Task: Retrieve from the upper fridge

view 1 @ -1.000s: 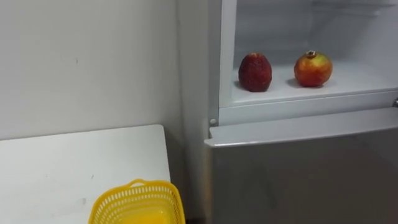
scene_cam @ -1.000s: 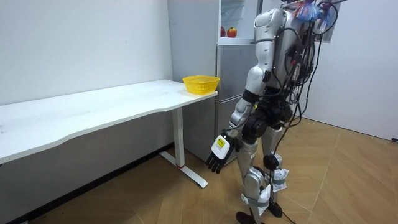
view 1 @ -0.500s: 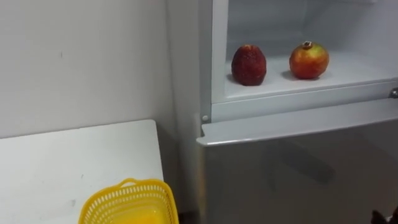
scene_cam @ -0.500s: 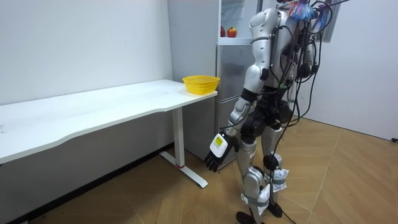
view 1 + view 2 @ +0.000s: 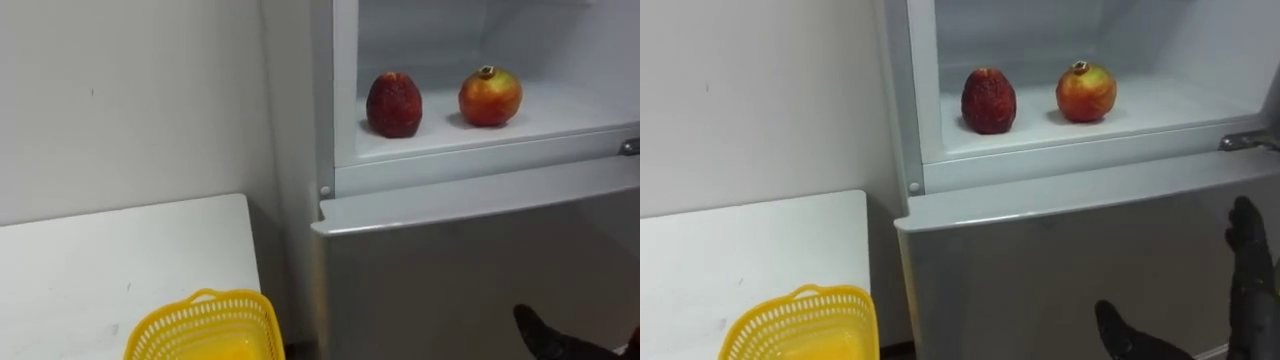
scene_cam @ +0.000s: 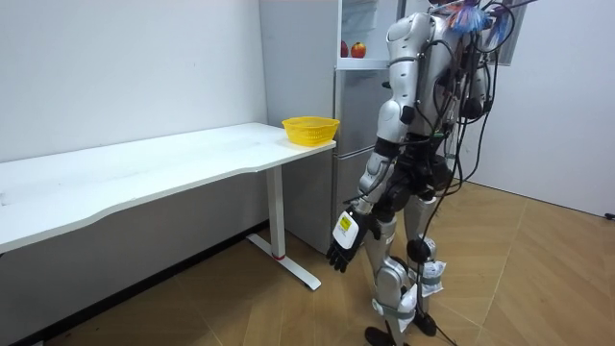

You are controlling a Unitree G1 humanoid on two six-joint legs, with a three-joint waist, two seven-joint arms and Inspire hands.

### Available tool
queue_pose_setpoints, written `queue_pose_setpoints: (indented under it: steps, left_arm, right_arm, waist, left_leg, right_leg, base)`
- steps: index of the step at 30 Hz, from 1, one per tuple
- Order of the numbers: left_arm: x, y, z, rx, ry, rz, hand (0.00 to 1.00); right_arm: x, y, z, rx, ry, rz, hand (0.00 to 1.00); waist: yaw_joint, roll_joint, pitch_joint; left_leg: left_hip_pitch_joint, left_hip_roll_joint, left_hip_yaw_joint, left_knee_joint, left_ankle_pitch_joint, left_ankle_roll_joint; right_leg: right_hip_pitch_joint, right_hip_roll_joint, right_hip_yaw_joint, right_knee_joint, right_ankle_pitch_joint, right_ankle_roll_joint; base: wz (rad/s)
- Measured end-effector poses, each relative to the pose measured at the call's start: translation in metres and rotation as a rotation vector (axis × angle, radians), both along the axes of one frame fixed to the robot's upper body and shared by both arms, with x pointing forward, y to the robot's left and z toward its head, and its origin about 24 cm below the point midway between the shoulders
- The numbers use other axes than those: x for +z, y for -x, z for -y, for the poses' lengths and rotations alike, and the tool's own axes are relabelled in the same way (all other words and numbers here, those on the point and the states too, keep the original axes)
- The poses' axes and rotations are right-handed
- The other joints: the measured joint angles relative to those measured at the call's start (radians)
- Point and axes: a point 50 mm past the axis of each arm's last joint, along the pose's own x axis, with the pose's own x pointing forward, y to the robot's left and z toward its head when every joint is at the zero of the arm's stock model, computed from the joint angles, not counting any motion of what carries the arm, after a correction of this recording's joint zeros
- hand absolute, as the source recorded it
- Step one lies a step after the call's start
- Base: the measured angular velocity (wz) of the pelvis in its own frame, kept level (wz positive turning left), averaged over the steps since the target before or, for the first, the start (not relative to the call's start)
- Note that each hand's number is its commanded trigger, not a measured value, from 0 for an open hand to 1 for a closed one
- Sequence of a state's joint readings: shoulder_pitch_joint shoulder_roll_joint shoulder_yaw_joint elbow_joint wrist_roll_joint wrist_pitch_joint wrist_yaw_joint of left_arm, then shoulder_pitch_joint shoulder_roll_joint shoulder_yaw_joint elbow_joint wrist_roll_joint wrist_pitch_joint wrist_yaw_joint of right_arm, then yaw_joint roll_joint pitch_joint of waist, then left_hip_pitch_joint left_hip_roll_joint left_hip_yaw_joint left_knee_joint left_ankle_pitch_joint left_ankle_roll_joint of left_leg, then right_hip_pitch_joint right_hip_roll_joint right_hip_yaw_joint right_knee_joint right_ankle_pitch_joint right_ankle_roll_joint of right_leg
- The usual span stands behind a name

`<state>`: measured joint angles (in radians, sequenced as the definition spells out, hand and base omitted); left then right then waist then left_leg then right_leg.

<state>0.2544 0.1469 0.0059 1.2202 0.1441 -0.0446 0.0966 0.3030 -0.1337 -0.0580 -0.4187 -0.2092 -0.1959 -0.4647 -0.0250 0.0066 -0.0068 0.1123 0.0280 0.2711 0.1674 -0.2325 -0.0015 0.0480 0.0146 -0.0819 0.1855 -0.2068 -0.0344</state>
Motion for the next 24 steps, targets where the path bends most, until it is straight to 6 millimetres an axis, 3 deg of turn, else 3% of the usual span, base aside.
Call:
queue_pose_setpoints:
  steps: [6, 14, 24]
  left_arm:
    - [0.0, -0.009, -0.001, -0.016, 0.018, 0.02, 0.0]
    - [0.002, -0.011, -0.011, -0.077, 0.012, 0.005, 0.0]
    - [0.002, -0.013, -0.012, -0.177, 0.007, -0.037, 0.0]
  right_arm:
    - [0.02, -0.012, -0.012, 0.072, 0.022, 0.098, 0.0]
    - [0.038, -0.021, -0.012, 0.078, 0.049, 0.185, 0.0]
    - [0.071, -0.037, -0.011, 0.075, 0.073, 0.352, 0.0]
  waist:
    - [0.008, -0.006, -0.0012]
    - [0.011, -0.04, -0.0054]
    - [0.027, -0.065, 0.0006]
  left_leg:
    - [-0.001, 0.004, -0.001, 0.0, 0.0, 0.0]
    - [-0.003, 0.012, -0.003, 0.001, 0.002, -0.004]
    - [-0.014, 0.01, -0.037, 0.01, 0.002, -0.004]
  right_leg:
    - [0.0, 0.005, -0.001, 0.0, 0.003, -0.003]
    - [0.002, 0.004, -0.015, 0.002, 0.008, -0.01]
    - [0.009, 0.004, -0.042, -0.001, 0.009, -0.011]
  base:
    - [0.01]
    - [0.0]
    - [0.08]
